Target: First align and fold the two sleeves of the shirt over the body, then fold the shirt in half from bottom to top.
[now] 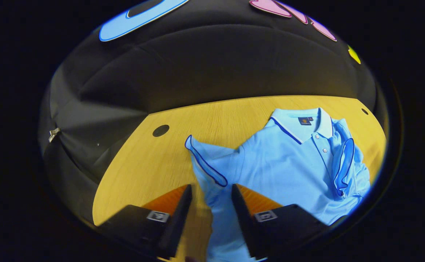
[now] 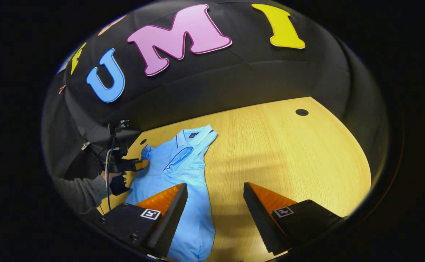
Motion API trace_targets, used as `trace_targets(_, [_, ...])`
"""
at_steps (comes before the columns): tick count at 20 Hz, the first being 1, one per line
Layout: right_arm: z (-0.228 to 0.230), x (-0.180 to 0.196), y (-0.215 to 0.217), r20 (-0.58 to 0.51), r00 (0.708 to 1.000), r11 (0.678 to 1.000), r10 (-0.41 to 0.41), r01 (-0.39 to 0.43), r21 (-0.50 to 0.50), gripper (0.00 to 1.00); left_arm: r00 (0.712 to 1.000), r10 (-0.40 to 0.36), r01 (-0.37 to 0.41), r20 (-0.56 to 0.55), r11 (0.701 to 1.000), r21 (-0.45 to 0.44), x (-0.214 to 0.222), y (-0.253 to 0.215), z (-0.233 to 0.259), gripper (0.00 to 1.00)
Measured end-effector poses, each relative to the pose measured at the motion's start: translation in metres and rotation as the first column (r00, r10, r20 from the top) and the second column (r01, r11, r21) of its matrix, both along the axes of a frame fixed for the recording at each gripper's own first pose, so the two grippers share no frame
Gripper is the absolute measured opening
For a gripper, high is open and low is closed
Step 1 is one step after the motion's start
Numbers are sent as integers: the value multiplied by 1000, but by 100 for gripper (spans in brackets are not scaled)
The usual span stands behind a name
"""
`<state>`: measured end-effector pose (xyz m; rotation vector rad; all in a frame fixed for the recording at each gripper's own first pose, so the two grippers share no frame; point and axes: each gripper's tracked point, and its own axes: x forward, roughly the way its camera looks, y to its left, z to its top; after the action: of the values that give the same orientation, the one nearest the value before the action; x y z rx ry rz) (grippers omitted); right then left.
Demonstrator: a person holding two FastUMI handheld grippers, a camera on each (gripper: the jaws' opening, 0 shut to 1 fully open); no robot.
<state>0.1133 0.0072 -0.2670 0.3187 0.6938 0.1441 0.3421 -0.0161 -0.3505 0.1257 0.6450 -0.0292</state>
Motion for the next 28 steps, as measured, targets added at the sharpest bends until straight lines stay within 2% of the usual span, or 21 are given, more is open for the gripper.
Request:
trace_targets(2, [-2, -4, 1, -7, 1000, 1000, 2, -2, 7, 96, 1000, -5, 5, -1, 999, -33, 2, -8, 0, 41])
trace_targets(6, [-6, -11, -2, -14, 1000, 1000, -4, 4, 12, 96, 1000, 9, -11, -18, 994, -108, 2, -10, -3, 12])
trace_targets(11, [-11, -25, -9, -30, 999, 1000, -21, 21, 21, 96, 1000, 15, -14, 0, 984, -179, 2, -10, 6, 6])
trace_targets(16, [-15, -35, -15, -41, 998, 999, -38, 39, 32, 96, 994, -15, 39, 106, 971, -234, 2, -26, 47, 6])
trace_targets(17, [-15, -36, -17, -42, 998, 998, -42, 44, 37, 96, 993, -32, 59, 115, 970, -238, 0, -32, 52, 2])
trace_targets(18, [-15, -37, -17, -43, 998, 998, -45, 47, 43, 96, 991, -51, 81, 127, 967, -241, -2, -40, 58, 6])
trace_targets(22, [-11, -41, -23, -36, 998, 998, -52, 53, 42, 96, 970, -157, 201, 186, 949, -243, -19, -82, 85, 6])
trace_targets(28, [-10, -53, -28, -36, 998, 997, -60, 62, 45, 96, 899, -380, 415, 217, 898, -149, -62, -156, 100, 6])
